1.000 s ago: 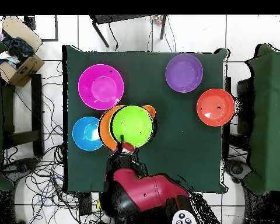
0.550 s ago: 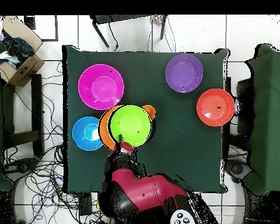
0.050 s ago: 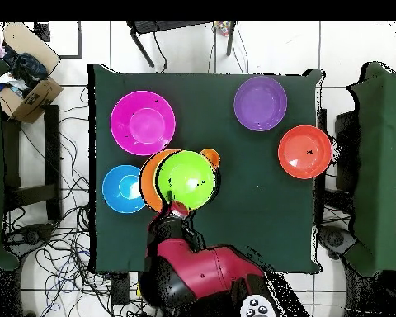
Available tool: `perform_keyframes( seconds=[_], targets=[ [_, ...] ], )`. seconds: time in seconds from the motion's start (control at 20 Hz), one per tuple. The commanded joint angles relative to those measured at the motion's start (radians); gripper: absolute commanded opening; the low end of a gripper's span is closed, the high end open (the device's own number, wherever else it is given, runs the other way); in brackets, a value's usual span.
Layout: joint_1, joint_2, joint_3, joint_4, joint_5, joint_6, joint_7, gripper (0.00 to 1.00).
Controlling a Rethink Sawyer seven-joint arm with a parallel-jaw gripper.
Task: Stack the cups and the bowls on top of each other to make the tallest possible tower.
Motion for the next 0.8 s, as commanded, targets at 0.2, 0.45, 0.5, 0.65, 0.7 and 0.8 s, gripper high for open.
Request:
perform_keyframes(
  seconds=[0.2,0.45,0.5,0.65,0.7,0.8],
  targets=[
    [0.041,0.09,0.031,-0.007,-0.069,-0.068,0.222,0.0],
    [0.06,0.086,0.018,-0.009,-0.074,-0.064,0.248,0.0],
    [0.064,0.084,0.016,-0.009,-0.075,-0.062,0.254,0.0],
    [0.069,0.079,0.013,-0.01,-0.076,-0.054,0.26,0.0],
    [0.078,0.076,0.004,-0.011,-0.075,-0.054,0.261,0.0],
    [0.078,0.075,0.002,-0.013,-0.075,-0.05,0.263,0.0]
  ],
)
